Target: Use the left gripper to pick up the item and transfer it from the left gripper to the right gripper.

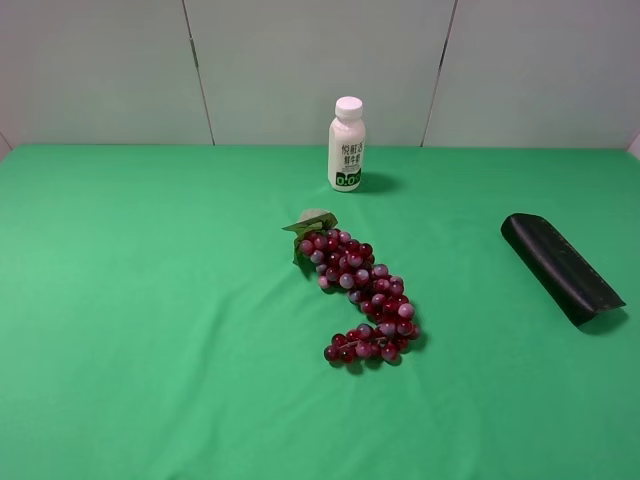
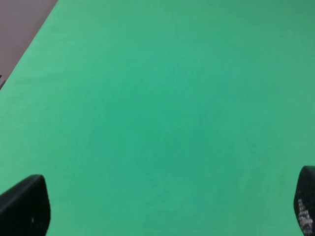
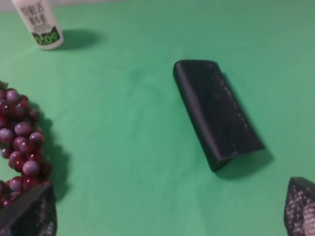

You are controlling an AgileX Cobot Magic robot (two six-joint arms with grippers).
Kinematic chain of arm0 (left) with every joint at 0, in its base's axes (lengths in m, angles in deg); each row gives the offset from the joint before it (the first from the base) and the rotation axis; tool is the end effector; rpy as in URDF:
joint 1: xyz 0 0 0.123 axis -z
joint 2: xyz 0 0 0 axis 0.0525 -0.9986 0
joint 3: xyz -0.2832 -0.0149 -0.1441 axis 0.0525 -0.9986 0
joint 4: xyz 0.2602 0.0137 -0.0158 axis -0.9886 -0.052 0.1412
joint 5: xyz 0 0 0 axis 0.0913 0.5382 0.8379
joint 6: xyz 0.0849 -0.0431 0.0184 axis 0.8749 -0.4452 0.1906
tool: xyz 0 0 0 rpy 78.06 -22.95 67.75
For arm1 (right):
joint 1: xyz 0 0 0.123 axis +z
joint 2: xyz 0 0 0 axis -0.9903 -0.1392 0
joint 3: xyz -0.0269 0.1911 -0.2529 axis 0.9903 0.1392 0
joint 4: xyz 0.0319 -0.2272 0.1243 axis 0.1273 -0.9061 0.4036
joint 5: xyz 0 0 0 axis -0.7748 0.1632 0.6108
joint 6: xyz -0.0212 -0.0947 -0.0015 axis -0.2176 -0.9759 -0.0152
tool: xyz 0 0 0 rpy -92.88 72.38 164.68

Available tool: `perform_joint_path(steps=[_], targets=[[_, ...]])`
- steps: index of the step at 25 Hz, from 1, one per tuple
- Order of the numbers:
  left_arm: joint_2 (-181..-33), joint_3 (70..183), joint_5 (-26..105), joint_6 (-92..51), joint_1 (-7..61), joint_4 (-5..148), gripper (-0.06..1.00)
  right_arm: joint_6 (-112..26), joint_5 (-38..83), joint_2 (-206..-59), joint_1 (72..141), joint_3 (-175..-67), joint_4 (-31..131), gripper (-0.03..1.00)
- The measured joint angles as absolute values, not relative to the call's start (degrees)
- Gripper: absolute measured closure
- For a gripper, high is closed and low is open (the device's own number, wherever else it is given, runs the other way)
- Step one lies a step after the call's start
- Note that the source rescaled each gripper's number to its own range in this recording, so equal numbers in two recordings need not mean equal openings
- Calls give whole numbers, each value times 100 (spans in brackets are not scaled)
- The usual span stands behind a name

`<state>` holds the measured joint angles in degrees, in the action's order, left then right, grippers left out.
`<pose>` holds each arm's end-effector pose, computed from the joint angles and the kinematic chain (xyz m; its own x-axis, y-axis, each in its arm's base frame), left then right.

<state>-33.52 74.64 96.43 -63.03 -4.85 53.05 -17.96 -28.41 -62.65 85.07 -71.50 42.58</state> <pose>-0.0247 0.0037 0.2735 -0.4408 -0.1646 -0.8824 -0.2466 0.9674 -0.0572 -0.0197 -0.0002 0.2915 -0.4634 0.0178 -0.8860 -0.0431 0.9982 0.0426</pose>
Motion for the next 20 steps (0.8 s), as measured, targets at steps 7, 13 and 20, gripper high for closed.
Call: perform_joint_path(steps=[7,13,20], targets=[[-3352,7464,9643,-6303,-485,5305,-6,-1695,-2783,-5941,8294,-6980,4108,-3],[-3352,7464,9643,-6303,-485,5305,-6,-1690,-2675,-5939,8057,-6946,4094,-3],[-3352,7464,9643,-6303,-485,5305,-6,-1690,-2654,-5939,8057,-6946,4094,-3]])
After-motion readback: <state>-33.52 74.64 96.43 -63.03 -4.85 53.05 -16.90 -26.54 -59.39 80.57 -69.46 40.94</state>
